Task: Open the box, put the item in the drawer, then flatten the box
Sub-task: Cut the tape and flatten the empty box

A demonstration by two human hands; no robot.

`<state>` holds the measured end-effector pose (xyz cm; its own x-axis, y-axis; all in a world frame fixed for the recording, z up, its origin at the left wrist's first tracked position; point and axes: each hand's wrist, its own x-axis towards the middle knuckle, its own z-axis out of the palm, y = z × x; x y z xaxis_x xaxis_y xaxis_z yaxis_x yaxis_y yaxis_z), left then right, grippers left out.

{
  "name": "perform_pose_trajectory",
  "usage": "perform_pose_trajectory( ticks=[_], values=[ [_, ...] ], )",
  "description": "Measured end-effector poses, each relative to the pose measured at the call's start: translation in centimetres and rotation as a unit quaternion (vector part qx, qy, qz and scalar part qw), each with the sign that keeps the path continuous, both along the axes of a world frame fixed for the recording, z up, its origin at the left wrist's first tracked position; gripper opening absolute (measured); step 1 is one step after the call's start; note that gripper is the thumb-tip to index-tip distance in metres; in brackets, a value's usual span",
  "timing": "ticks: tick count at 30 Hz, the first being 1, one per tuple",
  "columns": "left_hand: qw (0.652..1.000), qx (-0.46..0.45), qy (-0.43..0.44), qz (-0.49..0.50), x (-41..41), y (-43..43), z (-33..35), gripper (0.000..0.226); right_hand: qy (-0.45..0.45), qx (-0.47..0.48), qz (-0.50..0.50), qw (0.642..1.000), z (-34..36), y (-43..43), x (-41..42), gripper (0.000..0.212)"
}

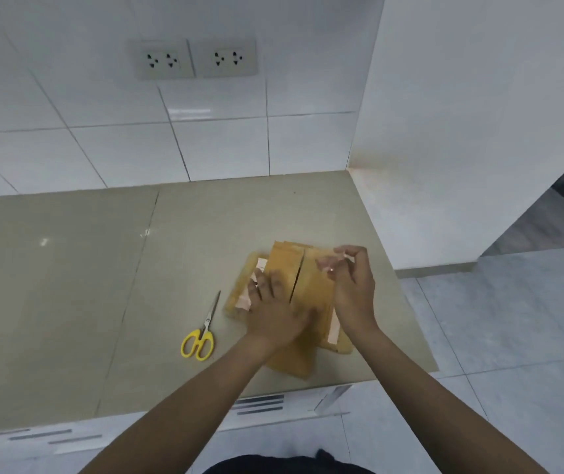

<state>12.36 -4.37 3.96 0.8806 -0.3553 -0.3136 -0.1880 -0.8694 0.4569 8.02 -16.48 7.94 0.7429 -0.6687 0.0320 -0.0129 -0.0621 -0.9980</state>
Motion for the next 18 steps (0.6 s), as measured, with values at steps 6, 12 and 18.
perform_pose_trajectory(
  ticks=[6, 12, 18],
  values=[
    [0.997, 0.032, 0.053, -0.046, 0.8, 0.5, -0.2, 0.118, -0.003, 0.023, -0.106, 0.994, 2.4, -4.5, 1.0, 0.022],
    [0.993, 0.089, 0.061, -0.055, 0.9, 0.1, 0.1, 0.114, -0.024, 0.034, -0.184, 0.982, 3.1, -6.5, 0.9, 0.024],
    [0.987, 0.112, 0.102, -0.051, 1.9, -0.4, 0.4, 0.118, -0.126, 0.045, -0.286, 0.949, 4.7, -6.9, 0.7, 0.023]
  ],
)
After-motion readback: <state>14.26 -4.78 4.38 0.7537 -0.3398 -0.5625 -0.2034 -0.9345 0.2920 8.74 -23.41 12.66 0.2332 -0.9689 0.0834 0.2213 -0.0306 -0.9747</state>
